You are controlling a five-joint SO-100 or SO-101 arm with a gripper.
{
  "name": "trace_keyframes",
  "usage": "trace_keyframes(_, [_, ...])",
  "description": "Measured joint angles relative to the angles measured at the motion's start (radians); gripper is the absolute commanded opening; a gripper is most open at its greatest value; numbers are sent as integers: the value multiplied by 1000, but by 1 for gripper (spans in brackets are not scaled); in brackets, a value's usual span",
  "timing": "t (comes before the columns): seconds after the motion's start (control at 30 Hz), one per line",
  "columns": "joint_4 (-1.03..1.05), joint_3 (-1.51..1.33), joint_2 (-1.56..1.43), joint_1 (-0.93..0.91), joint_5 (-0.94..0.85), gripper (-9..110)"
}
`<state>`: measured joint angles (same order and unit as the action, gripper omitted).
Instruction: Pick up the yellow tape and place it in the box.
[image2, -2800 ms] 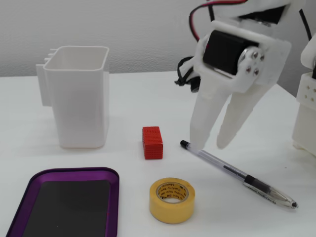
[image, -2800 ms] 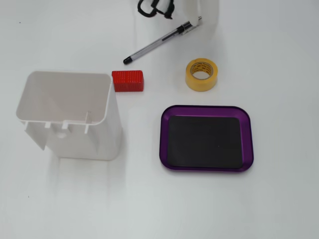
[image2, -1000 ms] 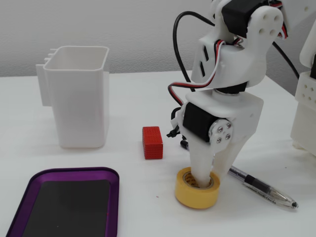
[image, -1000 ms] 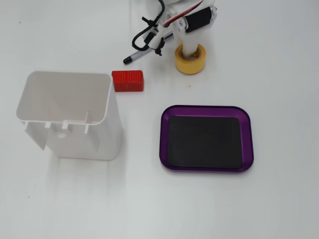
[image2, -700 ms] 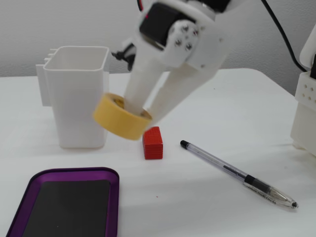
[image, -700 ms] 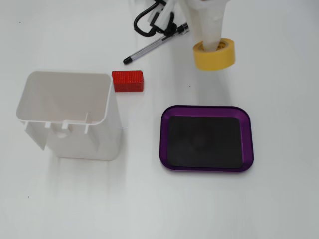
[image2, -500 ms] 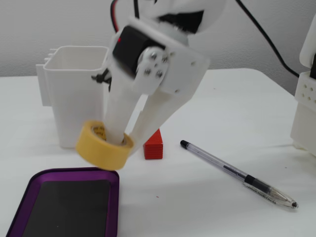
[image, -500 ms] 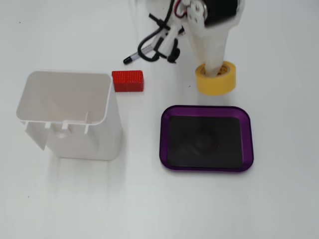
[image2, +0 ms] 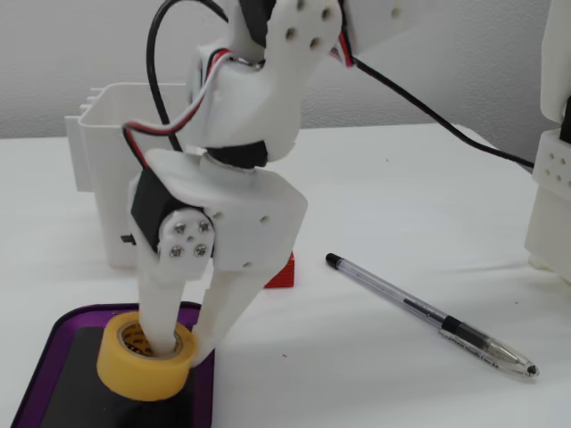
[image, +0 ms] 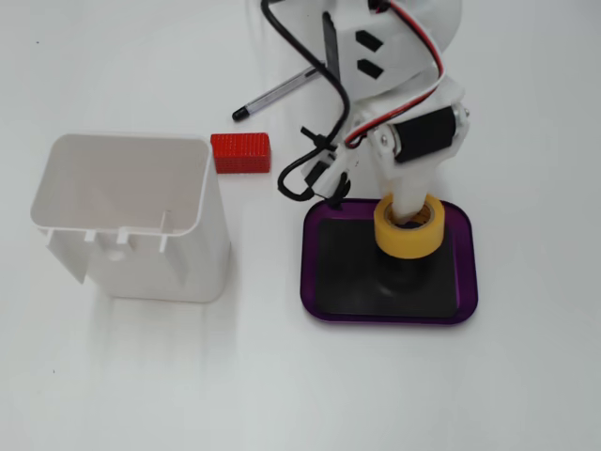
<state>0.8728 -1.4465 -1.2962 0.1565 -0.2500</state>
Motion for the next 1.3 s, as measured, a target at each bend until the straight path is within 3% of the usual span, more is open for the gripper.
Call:
trace_keyframes(0.2, [86, 15, 2, 0, 0, 12])
trace_keyframes(0.5, [296, 167, -38, -17, 11, 13])
trace_keyframes(0.87, [727, 324, -541, -31, 14, 13])
trace_keyframes(1.07, [792, 67, -923, -49, 17, 13])
trace_keyframes(1.3, [701, -495, -1417, -167, 17, 13])
